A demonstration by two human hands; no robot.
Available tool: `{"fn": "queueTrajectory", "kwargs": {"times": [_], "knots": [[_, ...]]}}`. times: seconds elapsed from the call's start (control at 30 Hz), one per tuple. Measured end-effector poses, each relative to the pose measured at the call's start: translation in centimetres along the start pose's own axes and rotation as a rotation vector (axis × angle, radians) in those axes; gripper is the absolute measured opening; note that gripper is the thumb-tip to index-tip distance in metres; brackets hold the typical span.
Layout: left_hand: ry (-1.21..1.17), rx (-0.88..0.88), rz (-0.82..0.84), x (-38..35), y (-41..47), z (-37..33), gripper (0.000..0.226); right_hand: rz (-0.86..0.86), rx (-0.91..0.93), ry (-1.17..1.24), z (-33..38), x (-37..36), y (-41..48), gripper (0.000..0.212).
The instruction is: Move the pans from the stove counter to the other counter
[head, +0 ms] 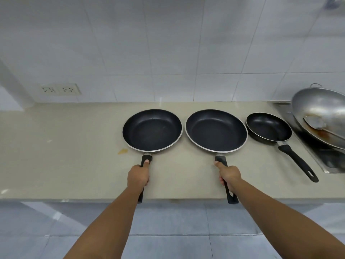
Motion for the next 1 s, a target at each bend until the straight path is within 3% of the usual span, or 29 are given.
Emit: {"fn": "queueTrajectory", "kwargs": {"times": [0.17, 0.37, 0.7, 1.0], "knots": [[-0.058, 0.004, 0.047, -0.1, 0.5, 0.1, 0.045, 0.014, 0.021, -0.049, 0.7, -0.3, 0.5, 0.048], [-0.014, 0.001, 0.049, -0.4, 0.2, -0.2, 0.047, -0.038, 0.224, -0.274, 1.1, -0.6, -0.5, 0.036], [-0.003, 0.018, 0.056, -0.5, -0.4, -0.3, 0.047, -0.022, 0.226, -0.323, 1.1, -0.1, -1.1, 0.038], [0.227, -0.032, 0.035, 0.3, -1.3, -0.9, 0.054, -0.035, 0.261, -0.486, 1.1, 0.2, -1.7, 0.041]]}}
Point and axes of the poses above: each hand's wrist, its own y-axis towards the middle knuckle, its own x-axis out of the back of the hand, z = x × y, the point moved 1 cm from there along y, towards the middle knuckle, and after that the axes turned 6 degrees about x, right-handed, at the moved point
